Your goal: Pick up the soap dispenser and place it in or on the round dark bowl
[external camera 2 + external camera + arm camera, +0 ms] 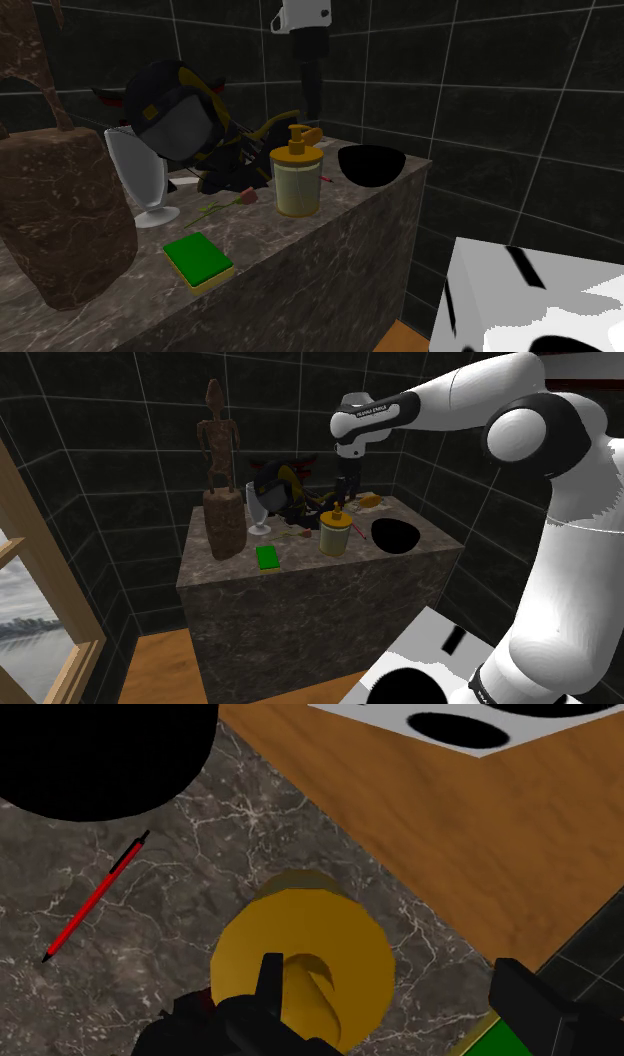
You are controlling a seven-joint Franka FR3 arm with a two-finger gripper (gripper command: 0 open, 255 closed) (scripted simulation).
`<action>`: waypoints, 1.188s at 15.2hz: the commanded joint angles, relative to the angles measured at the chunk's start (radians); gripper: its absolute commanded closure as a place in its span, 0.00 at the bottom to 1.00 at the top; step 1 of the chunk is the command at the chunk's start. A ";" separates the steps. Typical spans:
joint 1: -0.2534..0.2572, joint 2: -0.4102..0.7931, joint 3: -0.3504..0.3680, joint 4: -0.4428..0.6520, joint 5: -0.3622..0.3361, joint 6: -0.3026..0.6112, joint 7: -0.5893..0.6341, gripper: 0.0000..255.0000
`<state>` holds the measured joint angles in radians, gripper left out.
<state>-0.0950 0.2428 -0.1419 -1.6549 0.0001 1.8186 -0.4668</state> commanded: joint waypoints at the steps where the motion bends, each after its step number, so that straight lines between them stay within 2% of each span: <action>1: -0.011 0.086 -0.002 0.101 0.009 -0.014 -0.019 0.00; 3: -0.024 0.176 -0.002 0.214 0.018 -0.036 -0.036 0.00; 4: -0.026 0.183 -0.002 0.224 0.019 -0.038 -0.038 0.00; 11: -0.026 0.190 -0.001 0.132 0.020 0.060 -0.039 0.00; 18: -0.026 0.190 -0.001 0.132 0.020 0.060 -0.039 0.00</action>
<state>-0.1206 0.4326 -0.1428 -1.5231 0.0198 1.8788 -0.5054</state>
